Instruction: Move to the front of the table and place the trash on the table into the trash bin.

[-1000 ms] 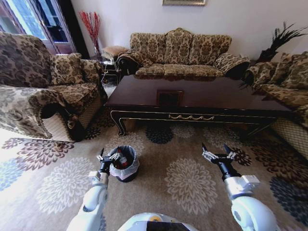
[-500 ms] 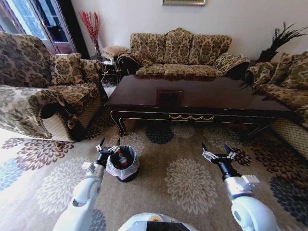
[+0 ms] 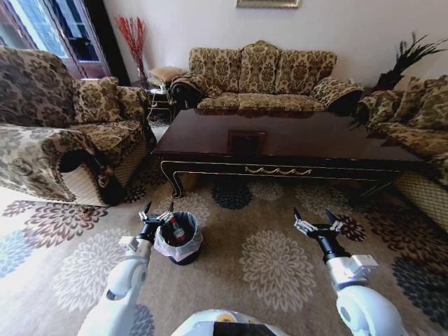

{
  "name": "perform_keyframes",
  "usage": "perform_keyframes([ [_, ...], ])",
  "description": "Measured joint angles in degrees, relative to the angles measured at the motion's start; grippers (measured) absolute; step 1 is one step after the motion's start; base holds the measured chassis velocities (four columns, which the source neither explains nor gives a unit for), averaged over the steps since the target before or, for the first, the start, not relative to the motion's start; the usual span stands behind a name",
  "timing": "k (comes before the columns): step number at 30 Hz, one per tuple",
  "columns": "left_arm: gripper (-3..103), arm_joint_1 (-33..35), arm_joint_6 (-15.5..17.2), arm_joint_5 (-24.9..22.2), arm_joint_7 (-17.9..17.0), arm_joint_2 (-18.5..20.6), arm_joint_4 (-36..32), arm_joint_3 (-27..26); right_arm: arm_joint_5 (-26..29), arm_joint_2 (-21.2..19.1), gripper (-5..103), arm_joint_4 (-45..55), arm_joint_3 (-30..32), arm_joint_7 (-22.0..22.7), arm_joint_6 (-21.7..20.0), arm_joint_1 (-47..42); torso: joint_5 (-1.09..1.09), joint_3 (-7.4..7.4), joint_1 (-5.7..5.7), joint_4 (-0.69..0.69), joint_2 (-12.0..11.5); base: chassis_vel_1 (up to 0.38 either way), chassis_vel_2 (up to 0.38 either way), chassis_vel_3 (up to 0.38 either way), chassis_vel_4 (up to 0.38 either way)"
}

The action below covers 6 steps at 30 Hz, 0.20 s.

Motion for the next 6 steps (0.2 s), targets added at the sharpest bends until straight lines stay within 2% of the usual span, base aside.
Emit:
perform_keyframes([
  [3,100,0.0,0.0,0.0,0.0,0.0,0.0,0.0,0.0,0.0,100,0.0,0.0,0.0,0.0,0.0,0.00,0.00,0.00,0.00,0.0,-0.027,-0.040,0.032,0.048],
  [6,100,0.0,0.0,0.0,0.0,0.0,0.0,0.0,0.0,0.0,100,0.0,0.0,0.0,0.0,0.0,0.00,0.00,0.00,-0.01,0.0,-0.057,-0.151,0.096,0.116],
])
